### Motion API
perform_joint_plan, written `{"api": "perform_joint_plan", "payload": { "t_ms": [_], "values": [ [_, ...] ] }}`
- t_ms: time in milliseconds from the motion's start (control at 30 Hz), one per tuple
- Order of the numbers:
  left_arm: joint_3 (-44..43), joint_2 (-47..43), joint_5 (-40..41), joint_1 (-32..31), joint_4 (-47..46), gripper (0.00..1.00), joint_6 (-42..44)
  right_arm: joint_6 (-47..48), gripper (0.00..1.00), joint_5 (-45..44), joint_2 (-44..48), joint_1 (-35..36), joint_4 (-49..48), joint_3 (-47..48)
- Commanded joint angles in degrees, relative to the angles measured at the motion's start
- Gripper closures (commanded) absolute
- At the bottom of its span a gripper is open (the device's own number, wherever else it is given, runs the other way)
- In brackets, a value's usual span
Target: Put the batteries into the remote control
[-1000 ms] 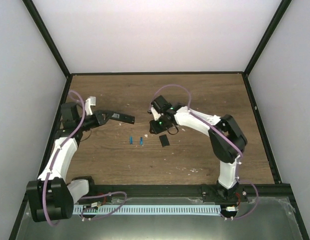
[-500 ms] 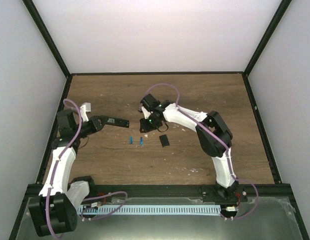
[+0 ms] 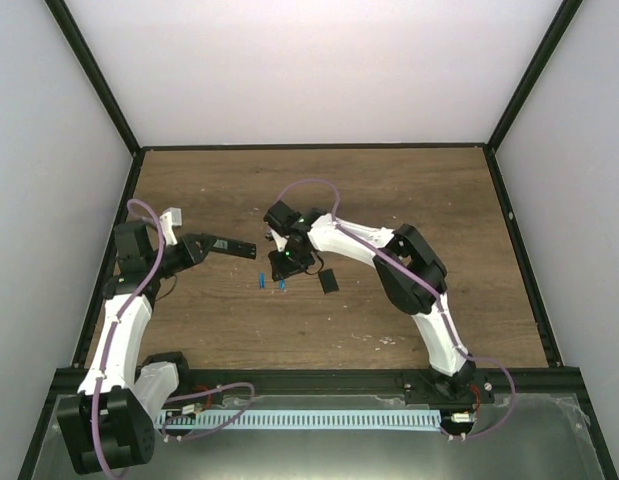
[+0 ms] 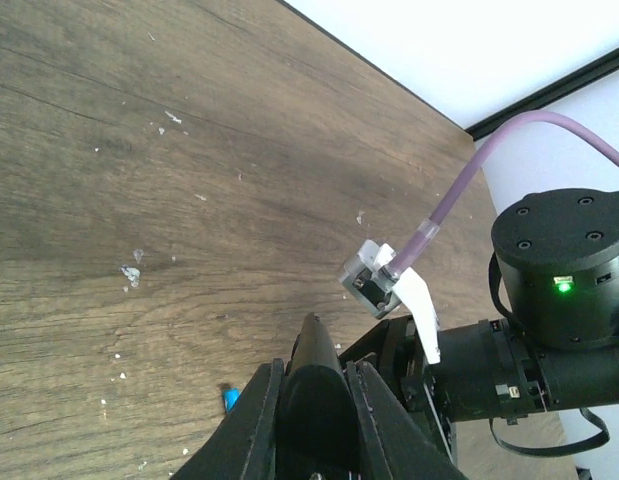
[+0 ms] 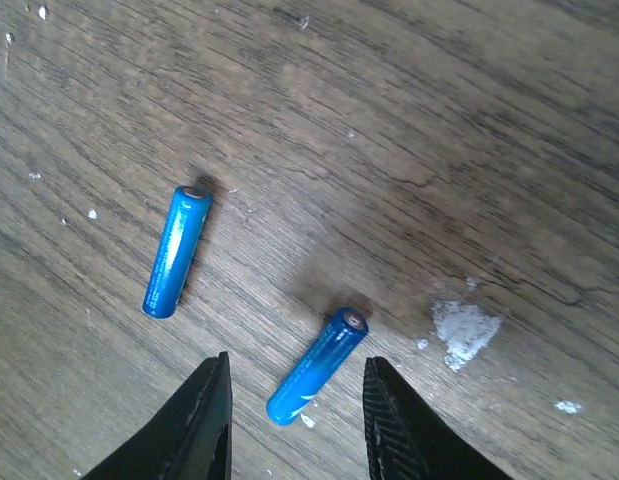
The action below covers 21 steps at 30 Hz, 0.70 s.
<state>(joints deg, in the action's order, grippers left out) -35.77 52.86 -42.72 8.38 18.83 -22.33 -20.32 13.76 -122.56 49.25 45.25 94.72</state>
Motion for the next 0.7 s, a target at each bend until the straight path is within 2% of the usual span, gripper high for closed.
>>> {"api": "perform_joint_plan", "payload": {
  "t_ms": [0, 433, 667],
  "values": [
    [-0.26, -0.12, -0.78, 0.34, -0.06, 1.00, 0.84, -1.30, 0.71, -1.87, -1.85, 1.18, 2.82, 3.00],
    [-0.67, 1.19, -2.52, 0.47, -0.72, 1.00, 1.40, -1.85, 0.71, -4.87, -4.77, 1.70, 3.63, 4.24],
    [-1.11, 1.82, -2.96, 0.46, -1.02, 1.00, 1.43, -0.51, 0.77, -7.43, -5.80, 2.22, 4.29, 4.78]
  ]
}}
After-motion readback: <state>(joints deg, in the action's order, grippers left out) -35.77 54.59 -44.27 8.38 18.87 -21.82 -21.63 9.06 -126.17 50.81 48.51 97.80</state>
